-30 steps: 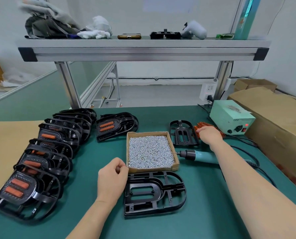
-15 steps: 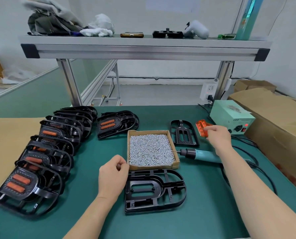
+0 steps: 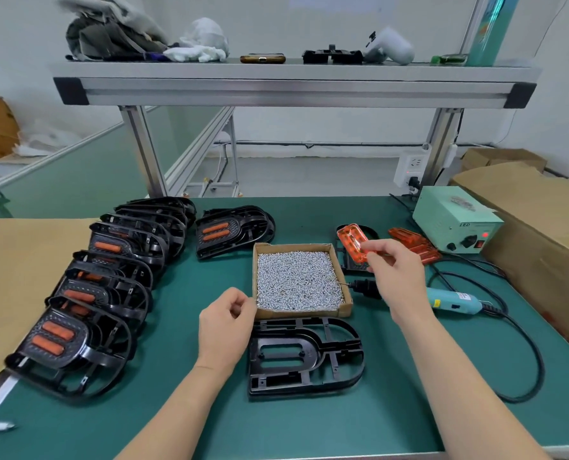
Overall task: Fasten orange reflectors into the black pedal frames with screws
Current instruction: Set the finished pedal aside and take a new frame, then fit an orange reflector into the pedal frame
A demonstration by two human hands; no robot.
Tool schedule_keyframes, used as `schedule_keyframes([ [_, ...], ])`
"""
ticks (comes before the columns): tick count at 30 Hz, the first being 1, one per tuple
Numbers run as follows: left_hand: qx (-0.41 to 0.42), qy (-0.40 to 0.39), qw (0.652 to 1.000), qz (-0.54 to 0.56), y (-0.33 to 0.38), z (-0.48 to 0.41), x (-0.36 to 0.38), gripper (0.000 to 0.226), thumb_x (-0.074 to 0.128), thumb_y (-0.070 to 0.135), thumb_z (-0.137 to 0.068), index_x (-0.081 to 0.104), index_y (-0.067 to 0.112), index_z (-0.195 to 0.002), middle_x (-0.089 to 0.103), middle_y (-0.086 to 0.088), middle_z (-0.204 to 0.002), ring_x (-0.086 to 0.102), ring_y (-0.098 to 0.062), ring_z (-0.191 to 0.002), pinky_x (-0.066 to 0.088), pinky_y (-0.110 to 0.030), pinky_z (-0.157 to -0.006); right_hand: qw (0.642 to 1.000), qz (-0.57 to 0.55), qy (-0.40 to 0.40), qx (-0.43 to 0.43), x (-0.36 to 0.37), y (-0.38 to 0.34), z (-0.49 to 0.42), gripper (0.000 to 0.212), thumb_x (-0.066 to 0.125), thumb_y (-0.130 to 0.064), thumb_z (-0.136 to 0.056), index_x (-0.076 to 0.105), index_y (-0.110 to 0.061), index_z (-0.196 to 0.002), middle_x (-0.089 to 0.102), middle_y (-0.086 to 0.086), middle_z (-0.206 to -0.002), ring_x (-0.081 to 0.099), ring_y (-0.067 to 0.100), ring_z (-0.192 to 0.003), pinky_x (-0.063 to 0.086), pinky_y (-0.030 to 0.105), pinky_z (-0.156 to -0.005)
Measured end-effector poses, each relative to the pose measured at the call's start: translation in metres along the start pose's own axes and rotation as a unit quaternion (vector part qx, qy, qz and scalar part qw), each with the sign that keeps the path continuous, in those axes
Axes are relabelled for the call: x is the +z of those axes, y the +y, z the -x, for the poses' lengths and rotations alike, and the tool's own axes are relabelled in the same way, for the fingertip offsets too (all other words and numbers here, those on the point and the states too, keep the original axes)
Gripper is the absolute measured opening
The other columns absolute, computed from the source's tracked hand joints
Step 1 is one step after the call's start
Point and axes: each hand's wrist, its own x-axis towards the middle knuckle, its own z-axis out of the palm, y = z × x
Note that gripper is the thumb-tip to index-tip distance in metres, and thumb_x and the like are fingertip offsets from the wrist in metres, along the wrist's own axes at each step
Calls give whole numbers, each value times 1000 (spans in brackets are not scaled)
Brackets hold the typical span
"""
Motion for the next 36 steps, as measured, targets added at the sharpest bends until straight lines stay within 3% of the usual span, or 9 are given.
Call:
schedule_keyframes([
  [4, 0, 3, 1000, 13, -1, -1, -1, 21, 65, 18, -86, 58, 14, -66, 58, -10, -67, 42, -10, -59, 38, -19, -57, 995, -90, -31, -1, 14, -7, 25, 33, 59, 2, -92, 75, -26, -86, 71, -11, -76, 56, 8, -64, 48, 25, -65],
  [7, -1, 0, 1000, 13, -2, -2, 0, 20, 65, 19, -86, 59, 14, -67, 60, -9, -68, 44, -10, -59, 40, -22, -59, 986, -149, -77, -18, 17, -8, 45, 22, 63, -2, -90, 76, -20, -90, 72, -9, -84, 61, 3, -72, 50, 17, -70],
  [12, -8, 0, 1000, 29, -3, -2, 0, 18, 66, 19, -85, 60, 17, -68, 61, -8, -68, 46, -10, -60, 41, -24, -61, 979, -155, -131, -32, 18, 3, 70, 22, 73, -10, -82, 75, -26, -96, 71, -1, -101, 66, 16, -89, 54, 23, -82],
  [20, 7, 29, 999, 18, -2, 0, -3, 21, 70, 18, -82, 55, 22, -69, 60, 1, -68, 49, -7, -62, 40, -12, -59, 980, -129, -140, -51, 16, 16, 83, 39, 69, 8, -86, 71, -24, -109, 75, -2, -101, 70, 16, -96, 54, 27, -89],
  [22, 30, 29, 999, 19, 3, 5, -4, 20, 71, 15, -81, 56, 23, -71, 60, 4, -69, 51, -6, -63, 41, -10, -62, 981, -123, -141, -47, 16, 16, 84, 38, 70, 7, -86, 71, -26, -106, 75, -5, -100, 70, 14, -95, 54, 25, -88],
  [25, 89, 21, 996, 8, 9, 16, -6, 16, 72, 11, -81, 60, 22, -81, 62, 5, -80, 58, -14, -77, 48, -24, -73, 981, -122, -139, -52, 14, 19, 85, 33, 70, 7, -86, 74, -23, -99, 75, -5, -96, 70, 12, -89, 54, 26, -85],
  [27, 126, 11, 992, 14, 13, 28, -6, 14, 74, 21, -80, 64, 24, -90, 63, 8, -86, 58, -13, -88, 46, -23, -81, 982, -124, -133, -46, 13, 20, 84, 31, 70, 6, -86, 75, -23, -98, 75, -4, -94, 69, 13, -86, 55, 28, -84],
  [31, 202, -26, 979, -13, 21, 52, -2, 41, 70, 50, -72, 67, 26, -105, 59, 19, -92, 52, -8, -100, 37, -12, -88, 984, -121, -124, -37, 14, 20, 82, 26, 73, 2, -87, 74, -21, -99, 74, -6, -90, 65, 7, -78, 56, 27, -80],
  [36, 250, -62, 963, -79, 27, 60, 4, 58, 71, 54, -70, 66, 22, -119, 58, 12, -98, 49, -13, -101, 43, -34, -94, 988, -85, -112, -65, 14, 20, 86, 29, 75, 0, -86, 73, -25, -99, 72, -18, -89, 61, -2, -72, 50, 12, -70],
])
